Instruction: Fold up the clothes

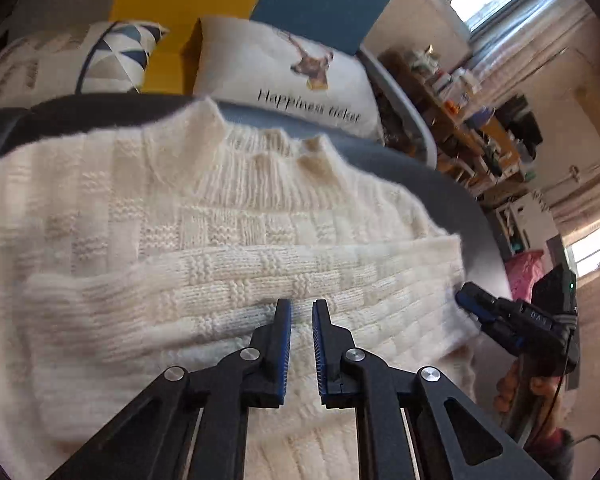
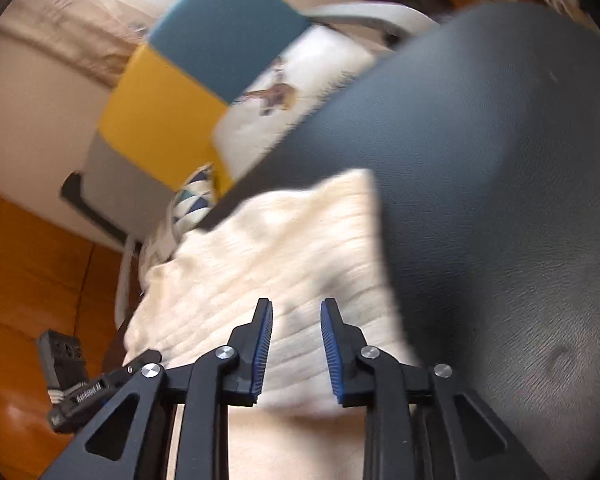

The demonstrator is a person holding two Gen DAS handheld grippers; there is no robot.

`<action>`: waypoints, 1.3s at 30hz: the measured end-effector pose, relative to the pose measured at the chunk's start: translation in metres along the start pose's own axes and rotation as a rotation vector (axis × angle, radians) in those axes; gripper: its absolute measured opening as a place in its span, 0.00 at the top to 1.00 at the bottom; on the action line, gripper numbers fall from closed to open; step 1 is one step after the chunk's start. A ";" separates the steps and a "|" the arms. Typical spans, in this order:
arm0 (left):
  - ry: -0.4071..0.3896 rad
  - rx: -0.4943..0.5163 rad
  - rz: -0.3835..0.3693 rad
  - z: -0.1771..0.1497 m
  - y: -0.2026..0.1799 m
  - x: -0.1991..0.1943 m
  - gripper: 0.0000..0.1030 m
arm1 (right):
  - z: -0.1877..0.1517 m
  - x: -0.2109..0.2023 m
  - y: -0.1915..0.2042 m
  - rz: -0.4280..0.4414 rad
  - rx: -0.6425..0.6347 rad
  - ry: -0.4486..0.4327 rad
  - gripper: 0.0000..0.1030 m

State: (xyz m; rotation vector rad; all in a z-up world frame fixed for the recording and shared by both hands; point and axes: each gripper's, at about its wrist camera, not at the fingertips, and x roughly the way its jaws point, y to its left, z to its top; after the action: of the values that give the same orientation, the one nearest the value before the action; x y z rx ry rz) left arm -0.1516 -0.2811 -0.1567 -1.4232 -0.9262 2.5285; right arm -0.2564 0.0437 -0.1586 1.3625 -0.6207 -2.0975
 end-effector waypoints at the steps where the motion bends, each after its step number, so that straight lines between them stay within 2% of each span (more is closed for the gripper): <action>1: -0.021 -0.034 -0.022 -0.004 0.005 -0.012 0.88 | -0.005 0.002 0.013 -0.002 -0.040 0.007 0.75; 3: -0.070 -0.115 -0.064 -0.015 0.022 -0.041 0.85 | -0.017 0.012 0.040 -0.011 -0.126 0.041 0.75; 5: -0.104 -0.187 -0.074 -0.029 0.044 -0.072 0.82 | -0.031 0.026 0.067 -0.027 -0.213 0.079 0.75; 8: -0.172 -0.305 -0.048 -0.062 0.089 -0.127 0.81 | -0.053 0.050 0.096 -0.087 -0.329 0.124 0.73; 11: -0.250 -0.473 0.019 -0.106 0.155 -0.189 0.77 | -0.074 0.073 0.107 -0.178 -0.378 0.171 0.73; 12: -0.276 -0.526 0.039 -0.120 0.175 -0.208 0.77 | -0.079 0.074 0.111 -0.185 -0.385 0.174 0.70; 17: -0.439 -0.785 0.158 -0.205 0.274 -0.308 0.77 | -0.099 0.049 0.131 -0.090 -0.368 0.122 0.70; 21: -0.569 -0.997 0.192 -0.261 0.339 -0.367 0.77 | -0.122 0.039 0.146 -0.058 -0.367 0.124 0.70; 24: -0.607 -1.106 0.137 -0.283 0.374 -0.381 0.77 | -0.137 0.037 0.152 -0.062 -0.370 0.136 0.70; 28: -0.633 -1.181 0.076 -0.286 0.403 -0.378 0.77 | -0.141 0.039 0.154 -0.072 -0.372 0.141 0.70; 31: -0.624 -1.232 0.064 -0.281 0.412 -0.363 0.77 | -0.144 0.040 0.155 -0.080 -0.374 0.145 0.70; 34: -0.646 -1.281 0.021 -0.281 0.422 -0.357 0.77 | -0.148 0.042 0.157 -0.088 -0.376 0.149 0.70; 39: -0.678 -1.312 -0.003 -0.279 0.430 -0.351 0.76 | -0.153 0.044 0.159 -0.102 -0.379 0.155 0.70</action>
State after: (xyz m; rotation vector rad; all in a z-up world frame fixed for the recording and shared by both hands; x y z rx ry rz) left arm 0.3571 -0.6287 -0.2369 -0.4760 -2.9911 2.3411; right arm -0.0979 -0.1154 -0.1433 1.3391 -0.0832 -2.0314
